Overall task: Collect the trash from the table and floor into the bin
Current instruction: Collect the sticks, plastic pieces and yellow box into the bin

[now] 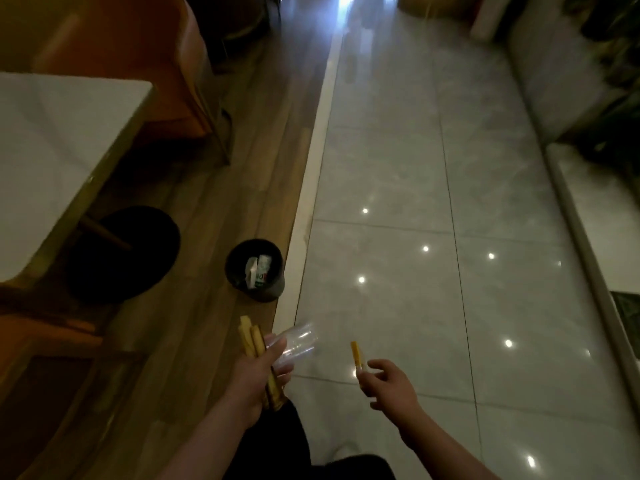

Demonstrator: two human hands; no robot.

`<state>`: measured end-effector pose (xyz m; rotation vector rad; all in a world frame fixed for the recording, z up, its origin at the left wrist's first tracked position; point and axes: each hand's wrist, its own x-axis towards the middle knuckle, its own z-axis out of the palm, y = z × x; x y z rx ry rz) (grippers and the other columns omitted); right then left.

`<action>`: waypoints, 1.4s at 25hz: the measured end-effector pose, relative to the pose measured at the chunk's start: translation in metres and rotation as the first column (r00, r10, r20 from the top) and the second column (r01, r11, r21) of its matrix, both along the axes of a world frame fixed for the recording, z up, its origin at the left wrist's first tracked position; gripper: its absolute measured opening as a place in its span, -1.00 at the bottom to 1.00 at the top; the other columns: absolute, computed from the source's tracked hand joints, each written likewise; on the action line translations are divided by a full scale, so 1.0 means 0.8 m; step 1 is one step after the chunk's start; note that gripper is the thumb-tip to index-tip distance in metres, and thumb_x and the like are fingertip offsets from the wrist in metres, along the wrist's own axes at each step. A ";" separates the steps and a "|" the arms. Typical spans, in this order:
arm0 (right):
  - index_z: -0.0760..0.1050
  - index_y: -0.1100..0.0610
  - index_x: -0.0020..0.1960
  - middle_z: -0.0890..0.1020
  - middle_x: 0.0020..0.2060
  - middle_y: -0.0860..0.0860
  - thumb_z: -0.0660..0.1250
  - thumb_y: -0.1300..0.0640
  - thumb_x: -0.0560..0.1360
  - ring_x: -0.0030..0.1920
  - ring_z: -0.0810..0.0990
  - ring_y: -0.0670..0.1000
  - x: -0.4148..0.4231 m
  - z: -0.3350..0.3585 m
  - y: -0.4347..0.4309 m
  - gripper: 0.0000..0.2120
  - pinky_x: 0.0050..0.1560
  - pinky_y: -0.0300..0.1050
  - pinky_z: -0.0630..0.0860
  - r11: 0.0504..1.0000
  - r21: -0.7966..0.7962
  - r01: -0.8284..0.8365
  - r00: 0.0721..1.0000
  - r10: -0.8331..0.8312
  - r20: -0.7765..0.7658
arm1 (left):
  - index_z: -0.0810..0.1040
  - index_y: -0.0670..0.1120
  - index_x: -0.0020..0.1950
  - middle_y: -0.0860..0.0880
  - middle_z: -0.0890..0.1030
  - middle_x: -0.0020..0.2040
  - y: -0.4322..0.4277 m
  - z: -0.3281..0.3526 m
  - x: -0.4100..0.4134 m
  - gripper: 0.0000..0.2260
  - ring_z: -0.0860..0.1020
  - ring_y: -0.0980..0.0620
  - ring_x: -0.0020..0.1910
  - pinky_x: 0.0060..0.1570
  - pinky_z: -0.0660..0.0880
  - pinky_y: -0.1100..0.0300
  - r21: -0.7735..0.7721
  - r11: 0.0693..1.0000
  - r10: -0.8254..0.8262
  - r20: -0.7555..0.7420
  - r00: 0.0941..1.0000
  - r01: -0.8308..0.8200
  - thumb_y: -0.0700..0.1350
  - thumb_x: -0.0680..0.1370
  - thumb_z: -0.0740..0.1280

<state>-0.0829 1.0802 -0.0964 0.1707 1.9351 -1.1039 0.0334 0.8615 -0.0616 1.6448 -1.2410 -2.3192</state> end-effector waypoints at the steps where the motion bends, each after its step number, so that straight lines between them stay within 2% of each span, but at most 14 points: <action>1: 0.49 0.02 0.16 0.71 -0.16 0.06 0.45 -0.06 0.43 -0.09 0.69 0.05 -0.021 0.004 -0.007 -0.64 -0.09 0.04 0.63 1.000 0.002 -0.014 1.000 0.014 -0.003 | 0.56 -0.09 0.13 -0.21 0.69 -0.14 -0.003 0.001 -0.016 -0.74 0.63 -0.08 -0.34 -0.39 0.56 0.11 0.004 1.000 0.014 -0.010 1.000 -0.014 -0.14 0.47 0.46; 5: 0.49 0.00 0.13 0.72 -0.16 0.05 0.46 -0.08 0.42 -0.11 0.70 0.05 -0.112 0.019 -0.050 -0.65 -0.12 0.01 0.63 0.995 0.050 -0.089 0.996 0.089 -0.017 | 0.59 -0.07 0.11 -0.21 0.71 -0.10 -0.041 -0.006 -0.082 -0.79 0.68 -0.08 -0.31 -0.39 0.56 0.12 0.020 0.995 0.098 -0.022 0.995 -0.098 -0.11 0.49 0.44; 8: 0.52 0.01 0.12 0.73 -0.20 0.03 0.48 -0.05 0.40 -0.16 0.71 0.00 -0.185 0.030 -0.090 -0.66 -0.19 -0.03 0.62 0.990 0.103 -0.101 0.991 0.109 -0.072 | 0.60 -0.12 0.13 -0.23 0.68 -0.13 -0.090 -0.013 -0.136 -0.77 0.63 -0.10 -0.31 -0.33 0.54 0.10 0.136 0.977 0.171 -0.048 0.984 -0.163 -0.11 0.50 0.42; 11: 0.52 0.00 0.10 0.73 -0.24 0.03 0.49 -0.05 0.38 -0.21 0.70 0.00 -0.251 0.051 -0.142 -0.65 -0.23 -0.05 0.60 0.979 0.154 -0.134 0.985 0.148 -0.085 | 0.56 -0.14 0.16 -0.28 0.66 -0.08 -0.142 -0.008 -0.181 -0.73 0.64 -0.13 -0.32 -0.37 0.55 0.11 0.173 0.971 0.176 -0.049 0.983 -0.165 -0.12 0.48 0.44; 14: 0.52 0.04 0.14 0.73 -0.23 0.07 0.49 -0.03 0.39 -0.23 0.67 0.02 -0.312 0.068 -0.215 -0.63 -0.25 -0.06 0.56 0.957 0.161 -0.239 0.963 0.255 -0.085 | 0.59 -0.09 0.11 -0.28 0.70 -0.06 -0.189 -0.001 -0.212 -0.75 0.68 -0.19 -0.19 -0.28 0.61 0.05 0.148 0.963 0.233 -0.028 0.972 -0.227 -0.10 0.46 0.47; 18: 0.50 0.06 0.17 0.71 -0.14 0.08 0.46 -0.01 0.43 -0.18 0.67 0.02 -0.381 0.072 -0.348 -0.64 -0.20 -0.08 0.57 0.891 0.129 -0.435 0.892 0.446 -0.069 | 0.59 -0.05 0.06 -0.20 0.70 -0.08 -0.249 -0.006 -0.230 -0.80 0.68 -0.13 -0.25 -0.30 0.59 0.09 0.136 0.893 0.432 0.012 0.902 -0.429 -0.09 0.46 0.48; 21: 0.50 0.02 0.14 0.67 -0.06 0.09 0.45 -0.02 0.45 -0.07 0.67 0.07 -0.425 0.064 -0.463 -0.69 -0.02 0.02 0.65 0.797 0.122 -0.591 0.803 0.596 -0.004 | 0.61 -0.10 0.07 -0.21 0.69 -0.18 -0.287 -0.022 -0.240 -0.77 0.62 -0.15 -0.28 -0.32 0.53 0.10 0.086 0.806 0.583 0.052 0.811 -0.585 -0.12 0.44 0.49; 23: 0.50 -0.03 0.09 0.68 -0.07 0.07 0.45 -0.03 0.44 -0.07 0.67 0.06 -0.446 0.048 -0.540 -0.73 0.07 0.07 0.64 0.686 0.108 -0.719 0.692 0.721 0.031 | 0.60 -0.13 0.08 -0.24 0.68 -0.19 -0.309 -0.038 -0.249 -0.76 0.61 -0.19 -0.25 -0.33 0.52 0.09 0.024 0.722 0.685 0.114 0.720 -0.691 -0.15 0.44 0.49; 25: 0.53 0.01 0.11 0.69 -0.14 0.06 0.47 -0.03 0.43 -0.15 0.67 0.03 -0.464 0.020 -0.610 -0.70 -0.06 -0.03 0.64 0.520 0.115 -0.846 0.528 0.848 0.049 | 0.59 -0.13 0.11 -0.23 0.67 -0.15 -0.326 -0.053 -0.270 -0.68 0.62 -0.19 -0.23 -0.35 0.51 0.10 -0.051 0.633 0.766 0.184 0.616 -0.772 -0.11 0.40 0.52; 27: 0.52 0.08 0.20 0.70 -0.19 0.04 0.47 -0.03 0.42 -0.23 0.65 -0.02 -0.478 -0.010 -0.668 -0.60 -0.21 -0.16 0.54 0.315 0.128 -0.940 0.327 0.942 0.080 | 0.59 -0.05 0.03 -0.17 0.68 -0.13 -0.331 -0.069 -0.300 -0.58 0.64 -0.17 -0.22 -0.35 0.53 0.11 -0.173 0.562 0.816 0.271 0.510 -0.809 0.02 0.24 0.56; 28: 0.51 0.09 0.22 0.71 -0.20 0.02 0.47 -0.06 0.42 -0.23 0.65 -0.04 -0.483 -0.026 -0.697 -0.56 -0.21 -0.18 0.52 0.208 0.134 -0.969 0.222 0.971 0.094 | 0.58 0.00 -0.01 -0.13 0.68 -0.13 -0.333 -0.079 -0.317 -0.57 0.64 -0.16 -0.20 -0.31 0.55 0.09 -0.228 0.544 0.824 0.325 0.463 -0.808 0.07 0.18 0.54; 29: 0.51 0.07 0.22 0.71 -0.21 -0.01 0.46 -0.10 0.41 -0.22 0.66 -0.06 -0.488 -0.042 -0.717 -0.55 -0.19 -0.18 0.52 0.125 0.149 -0.981 0.140 0.986 0.096 | 0.57 0.01 -0.01 -0.11 0.67 -0.12 -0.334 -0.090 -0.332 -0.58 0.64 -0.16 -0.17 -0.24 0.57 0.05 -0.257 0.569 0.800 0.391 0.454 -0.781 0.08 0.19 0.53; 32: 0.52 0.00 0.17 0.69 -0.25 -0.11 0.40 -0.23 0.39 -0.18 0.65 -0.12 -0.488 -0.093 -0.760 -0.55 -0.19 -0.17 0.50 -0.114 0.201 -0.973 -0.103 0.993 0.065 | 0.57 -0.08 0.06 -0.14 0.67 -0.06 -0.333 -0.134 -0.371 -0.63 0.63 -0.19 -0.07 -0.01 0.58 -0.04 -0.259 0.581 0.752 0.534 0.387 -0.772 0.01 0.34 0.53; 35: 0.53 -0.04 0.13 0.68 -0.25 -0.16 0.33 -0.27 0.41 -0.19 0.63 -0.17 -0.471 -0.161 -0.787 -0.59 -0.20 -0.18 0.50 -0.307 0.218 -0.926 -0.304 0.951 0.050 | 0.53 -0.09 0.10 -0.09 0.64 -0.07 -0.337 -0.200 -0.388 -0.63 0.60 -0.12 -0.08 -0.05 0.52 0.06 -0.234 0.531 0.740 0.597 0.311 -0.814 -0.03 0.37 0.52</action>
